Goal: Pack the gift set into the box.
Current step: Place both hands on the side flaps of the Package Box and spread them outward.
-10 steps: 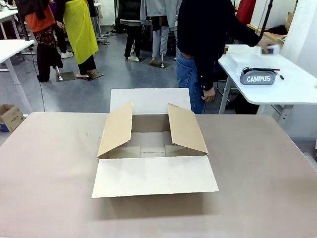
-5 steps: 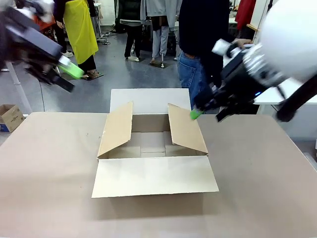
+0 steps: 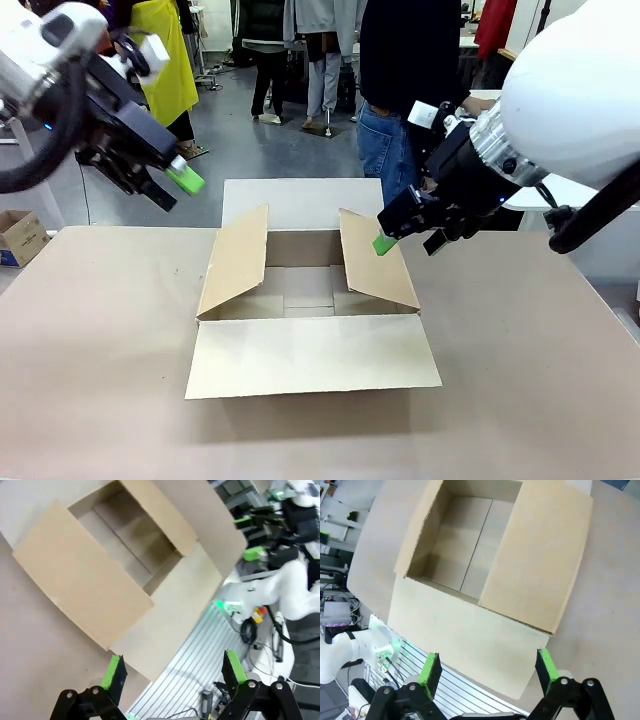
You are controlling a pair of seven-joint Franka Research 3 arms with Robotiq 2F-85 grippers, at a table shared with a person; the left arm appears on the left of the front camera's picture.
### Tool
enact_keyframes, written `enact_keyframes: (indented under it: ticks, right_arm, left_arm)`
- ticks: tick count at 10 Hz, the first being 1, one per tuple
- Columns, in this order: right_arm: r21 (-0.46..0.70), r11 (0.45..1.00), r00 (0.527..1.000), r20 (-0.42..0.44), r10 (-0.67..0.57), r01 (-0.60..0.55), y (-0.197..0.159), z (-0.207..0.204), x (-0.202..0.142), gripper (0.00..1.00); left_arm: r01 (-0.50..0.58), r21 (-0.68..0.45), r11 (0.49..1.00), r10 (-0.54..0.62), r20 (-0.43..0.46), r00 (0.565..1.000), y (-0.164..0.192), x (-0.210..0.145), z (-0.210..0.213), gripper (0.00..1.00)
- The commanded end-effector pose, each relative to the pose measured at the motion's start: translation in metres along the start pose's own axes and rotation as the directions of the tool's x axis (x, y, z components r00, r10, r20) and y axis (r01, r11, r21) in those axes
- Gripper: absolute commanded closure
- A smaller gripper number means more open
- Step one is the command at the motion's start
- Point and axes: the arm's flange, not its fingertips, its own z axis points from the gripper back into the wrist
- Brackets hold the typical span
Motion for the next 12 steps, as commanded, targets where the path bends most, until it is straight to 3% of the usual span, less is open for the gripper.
enact_keyframes:
  ticks: [1, 3, 4, 5, 7, 12]
  right_arm:
    - [-0.023, 0.999, 1.000, 0.012, -0.022, 0.022, 0.003, 0.000, -0.003, 0.00]
    - [-0.023, 0.999, 1.000, 0.012, -0.022, 0.022, 0.003, 0.000, -0.003, 0.00]
    - [-0.023, 0.999, 1.000, 0.012, -0.022, 0.022, 0.003, 0.000, -0.003, 0.00]
    - [-0.023, 0.999, 1.000, 0.012, -0.022, 0.022, 0.003, 0.000, -0.003, 0.00]
    - [-0.023, 0.999, 1.000, 0.012, -0.022, 0.022, 0.003, 0.000, -0.003, 0.00]
    - [-0.023, 0.999, 1.000, 0.012, -0.022, 0.022, 0.003, 0.000, -0.003, 0.00]
  left_arm:
    - [-0.082, 0.233, 0.969, 0.106, -0.092, 0.990, -0.008, 0.019, -0.075, 0.00]
    - [-0.115, 0.431, 0.895, 0.158, -0.065, 0.985, -0.012, 0.043, -0.115, 0.00]
    - [-0.203, 0.413, 0.888, 0.229, -0.016, 0.973, -0.002, 0.060, -0.114, 0.00]
    - [-0.039, 0.307, 0.951, 0.058, -0.054, 0.997, -0.018, 0.022, -0.103, 0.00]
    - [-0.039, 0.307, 0.951, 0.058, -0.054, 0.997, -0.018, 0.022, -0.103, 0.00]
    - [-0.196, 0.489, 0.850, 0.276, -0.096, 0.956, -0.018, 0.092, -0.134, 0.00]
